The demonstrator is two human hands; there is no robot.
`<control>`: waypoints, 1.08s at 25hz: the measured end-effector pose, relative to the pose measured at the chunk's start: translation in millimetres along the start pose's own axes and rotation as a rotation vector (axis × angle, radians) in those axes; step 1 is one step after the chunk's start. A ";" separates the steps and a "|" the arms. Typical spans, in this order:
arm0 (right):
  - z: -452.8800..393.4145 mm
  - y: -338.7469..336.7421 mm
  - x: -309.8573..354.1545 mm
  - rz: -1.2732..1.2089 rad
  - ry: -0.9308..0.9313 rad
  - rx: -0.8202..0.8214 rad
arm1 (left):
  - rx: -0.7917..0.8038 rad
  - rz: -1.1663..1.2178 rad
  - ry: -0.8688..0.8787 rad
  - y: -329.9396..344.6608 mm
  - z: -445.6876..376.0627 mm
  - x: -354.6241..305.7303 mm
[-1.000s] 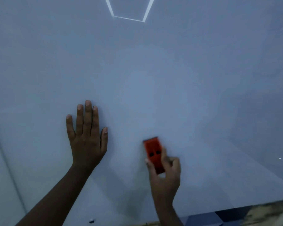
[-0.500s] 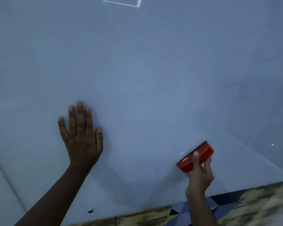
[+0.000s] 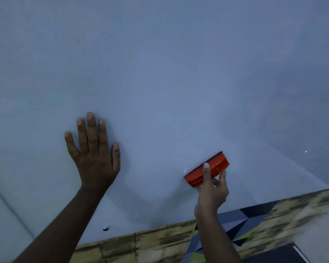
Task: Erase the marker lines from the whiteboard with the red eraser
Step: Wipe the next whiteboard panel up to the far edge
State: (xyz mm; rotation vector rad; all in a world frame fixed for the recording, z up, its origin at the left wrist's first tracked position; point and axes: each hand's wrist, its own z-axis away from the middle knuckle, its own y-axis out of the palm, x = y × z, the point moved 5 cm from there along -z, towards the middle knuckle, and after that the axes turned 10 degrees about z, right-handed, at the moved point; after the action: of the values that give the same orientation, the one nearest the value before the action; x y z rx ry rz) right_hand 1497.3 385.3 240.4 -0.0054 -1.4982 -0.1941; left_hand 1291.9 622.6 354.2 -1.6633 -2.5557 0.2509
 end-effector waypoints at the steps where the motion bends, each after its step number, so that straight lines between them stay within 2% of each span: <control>1: 14.0 7.0 -8.2 0.032 -0.001 -0.001 | 0.001 -0.003 0.007 0.3 1.6 0.2; 4: 54.1 23.0 -49.5 0.082 0.078 0.009 | 0.000 -0.008 0.012 1.6 5.0 -0.1; 6: 62.0 24.4 -81.3 0.032 0.174 0.019 | 0.006 0.001 0.020 1.0 8.1 1.0; 10: 42.5 17.6 -147.9 -0.016 0.517 0.058 | 0.031 0.013 0.039 0.8 17.7 3.9; 13: 36.7 10.2 -181.9 -0.142 0.724 0.075 | 0.044 0.018 0.047 0.5 26.0 4.8; 17: 36.3 3.7 -194.3 -0.200 0.815 0.137 | 0.069 0.028 0.071 0.0 31.9 6.1; 19: 40.6 4.7 -175.6 -0.206 0.793 0.144 | 0.081 0.034 0.070 -1.2 36.0 7.7; 21: 36.6 8.0 -136.8 -0.234 0.684 0.105 | 0.098 0.036 0.081 -1.6 39.0 8.9; 25: 47.1 15.9 -34.5 -0.062 0.201 0.038 | 0.120 0.055 0.083 -3.3 42.1 8.5; 27: 86.0 29.6 -16.4 0.014 0.045 0.056 | 0.137 0.061 0.082 -4.0 46.9 8.5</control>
State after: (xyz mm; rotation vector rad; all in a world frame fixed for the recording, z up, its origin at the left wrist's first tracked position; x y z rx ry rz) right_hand 1415.1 427.1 234.1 0.0335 -1.4580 -0.1399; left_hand 1277.6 624.4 308.6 -1.6676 -2.3743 0.3457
